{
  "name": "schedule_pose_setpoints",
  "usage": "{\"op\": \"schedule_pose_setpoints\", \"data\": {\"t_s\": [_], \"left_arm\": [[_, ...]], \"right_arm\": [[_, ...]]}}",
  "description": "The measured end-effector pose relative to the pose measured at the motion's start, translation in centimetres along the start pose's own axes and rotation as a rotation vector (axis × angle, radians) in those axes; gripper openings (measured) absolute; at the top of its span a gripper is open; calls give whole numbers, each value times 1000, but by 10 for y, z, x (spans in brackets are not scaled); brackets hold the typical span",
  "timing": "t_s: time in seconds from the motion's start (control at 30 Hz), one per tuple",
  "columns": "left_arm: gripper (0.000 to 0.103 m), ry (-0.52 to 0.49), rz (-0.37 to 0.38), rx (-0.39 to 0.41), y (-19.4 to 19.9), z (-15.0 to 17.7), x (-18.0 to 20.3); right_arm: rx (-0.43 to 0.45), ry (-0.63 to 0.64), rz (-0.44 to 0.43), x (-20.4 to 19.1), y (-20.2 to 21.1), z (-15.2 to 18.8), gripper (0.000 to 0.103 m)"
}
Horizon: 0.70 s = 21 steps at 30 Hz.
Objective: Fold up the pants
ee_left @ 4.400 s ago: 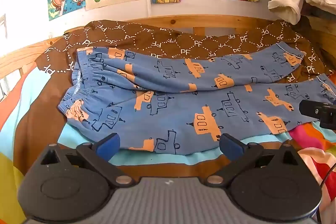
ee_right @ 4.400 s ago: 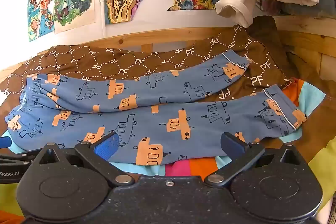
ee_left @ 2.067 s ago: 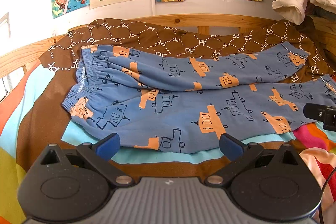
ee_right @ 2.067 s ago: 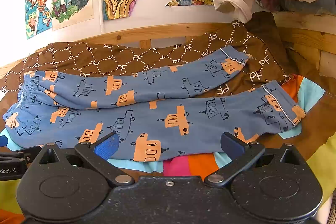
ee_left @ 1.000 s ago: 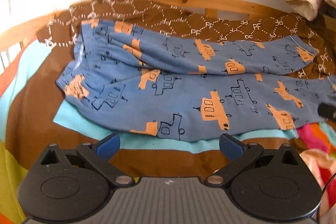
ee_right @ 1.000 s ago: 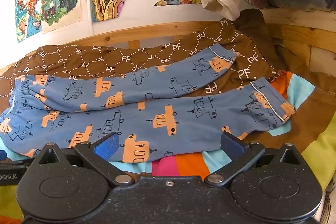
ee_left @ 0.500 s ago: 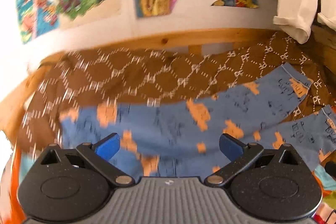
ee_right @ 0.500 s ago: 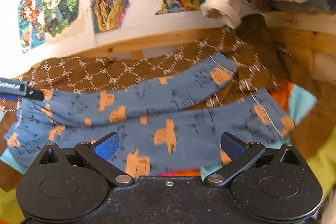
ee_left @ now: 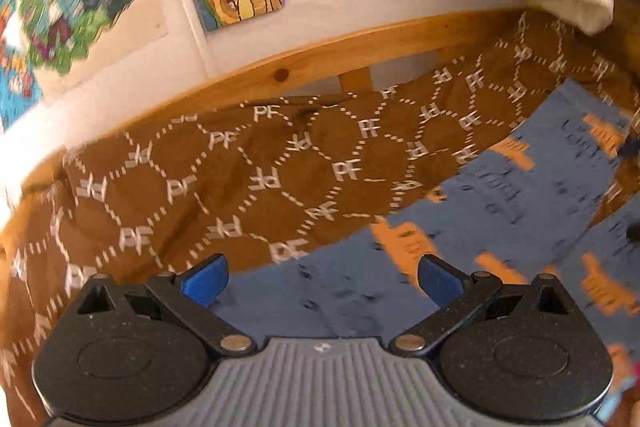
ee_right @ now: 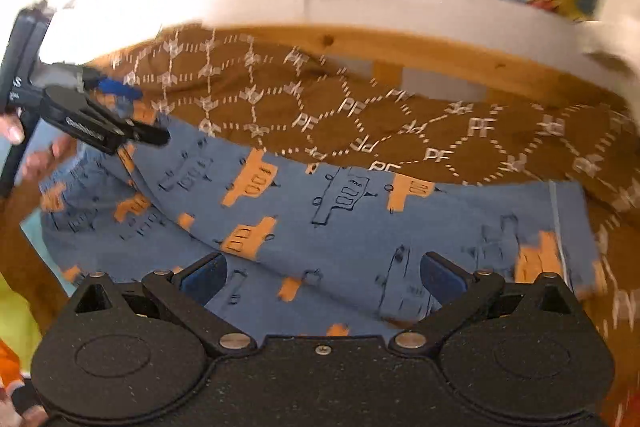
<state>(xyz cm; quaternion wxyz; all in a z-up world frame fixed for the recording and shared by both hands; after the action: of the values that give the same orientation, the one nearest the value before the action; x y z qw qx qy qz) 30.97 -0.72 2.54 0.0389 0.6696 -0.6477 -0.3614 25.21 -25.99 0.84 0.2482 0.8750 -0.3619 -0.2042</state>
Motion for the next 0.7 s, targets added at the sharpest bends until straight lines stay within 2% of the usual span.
{"op": "schedule_pose_setpoints", "data": {"t_s": [0.1, 0.2, 0.33, 0.37, 0.47, 0.53, 0.6, 0.7], "left_arm": [[103, -32, -29, 2, -18, 2, -15], [103, -72, -41, -13, -31, 3, -31], [103, -192, -99, 15, -40, 5, -48], [103, -217, -103, 17, -42, 7, -49], [102, -272, -97, 2, -50, 17, -49], [96, -287, -75, -18, -55, 24, -47], [85, -286, -28, -60, -59, 31, -45], [73, -294, 24, -120, -64, 36, -44]], "right_arm": [[-82, 99, -48, 21, -31, -16, 102], [-87, 163, -84, 37, -62, -42, 102], [-42, 266, -9, 44, -97, -77, 102], [-47, 291, -13, 44, -105, -83, 102], [-131, 365, -102, 41, -132, -90, 102], [-225, 396, -157, 39, -151, -87, 102], [-296, 404, -201, 41, -159, -83, 87], [-344, 396, -202, 49, -164, -81, 74]]}}
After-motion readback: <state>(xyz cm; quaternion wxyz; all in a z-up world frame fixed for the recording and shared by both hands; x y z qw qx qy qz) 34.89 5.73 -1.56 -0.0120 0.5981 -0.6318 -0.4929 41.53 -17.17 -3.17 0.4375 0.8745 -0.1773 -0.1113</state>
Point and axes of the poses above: each gripper's, at about its wrist camera, not at the fingertips, and y roughly against the way its jaws point, x to its right, z to its underside, the point moved 9 cm from there along -y, roughly the way its jaws point, and after that the axes turned 15 degrees about -z, right-handed, at the moved point
